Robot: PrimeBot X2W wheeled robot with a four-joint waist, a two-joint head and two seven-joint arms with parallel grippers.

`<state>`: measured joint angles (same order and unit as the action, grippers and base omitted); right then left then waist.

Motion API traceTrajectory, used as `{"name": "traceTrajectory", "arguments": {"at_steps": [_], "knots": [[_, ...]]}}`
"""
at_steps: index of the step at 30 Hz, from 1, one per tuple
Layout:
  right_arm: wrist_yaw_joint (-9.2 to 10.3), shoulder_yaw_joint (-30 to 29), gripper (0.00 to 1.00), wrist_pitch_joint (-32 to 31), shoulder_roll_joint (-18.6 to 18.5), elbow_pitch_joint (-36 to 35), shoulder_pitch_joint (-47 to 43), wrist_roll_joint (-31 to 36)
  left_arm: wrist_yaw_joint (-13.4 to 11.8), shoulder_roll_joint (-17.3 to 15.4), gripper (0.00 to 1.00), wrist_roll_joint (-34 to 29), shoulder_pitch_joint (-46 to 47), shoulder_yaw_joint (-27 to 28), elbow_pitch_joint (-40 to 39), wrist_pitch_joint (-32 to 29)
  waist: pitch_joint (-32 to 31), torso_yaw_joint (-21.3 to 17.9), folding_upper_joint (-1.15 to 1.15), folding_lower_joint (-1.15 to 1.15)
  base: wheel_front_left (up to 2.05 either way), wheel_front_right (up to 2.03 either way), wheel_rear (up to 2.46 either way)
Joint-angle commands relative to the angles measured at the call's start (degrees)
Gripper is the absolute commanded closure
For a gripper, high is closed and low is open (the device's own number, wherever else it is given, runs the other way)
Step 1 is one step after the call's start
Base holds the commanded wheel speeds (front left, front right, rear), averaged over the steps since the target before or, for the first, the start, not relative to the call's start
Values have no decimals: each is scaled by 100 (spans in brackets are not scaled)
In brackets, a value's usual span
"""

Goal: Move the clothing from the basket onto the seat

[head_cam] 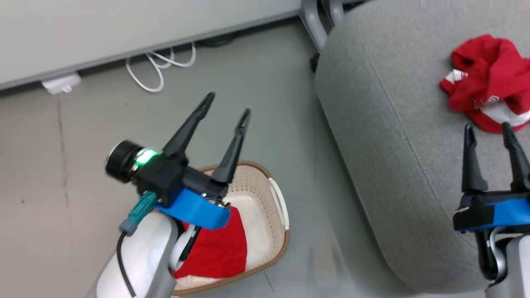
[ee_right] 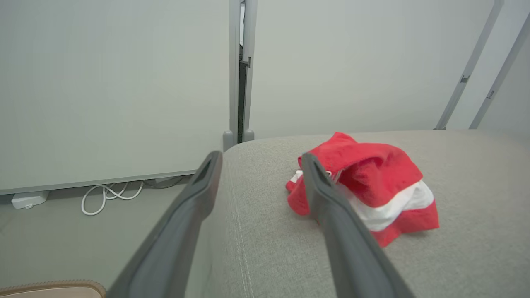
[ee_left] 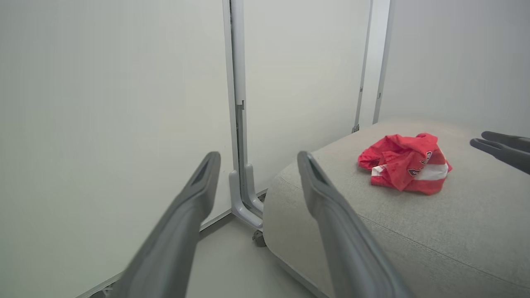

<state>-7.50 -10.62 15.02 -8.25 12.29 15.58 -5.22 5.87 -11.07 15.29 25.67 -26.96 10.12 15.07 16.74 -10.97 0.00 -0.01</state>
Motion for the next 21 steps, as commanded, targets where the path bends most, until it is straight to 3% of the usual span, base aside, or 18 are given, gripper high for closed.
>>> {"name": "traceTrajectory", "arguments": {"at_steps": [1, 11, 21], "knots": [[1, 26, 0, 24, 24, -80, -111, -19, -26, 12, 0, -52, -93, 87, -34, 14, -301, 248, 0, 1, 0, 0, 0], [1, 559, 0, 24, 218, -846, -853, -105, -67, 319, 0, -534, -1218, 1318, -377, 15, -969, 852, 0, 1, 0, 0, 0], [1, 798, 0, 24, 448, -1179, -1436, -71, 0, 582, 0, -803, -1918, 2051, -444, 15, -1327, 1277, 0, 1, 0, 0, 0]]}}
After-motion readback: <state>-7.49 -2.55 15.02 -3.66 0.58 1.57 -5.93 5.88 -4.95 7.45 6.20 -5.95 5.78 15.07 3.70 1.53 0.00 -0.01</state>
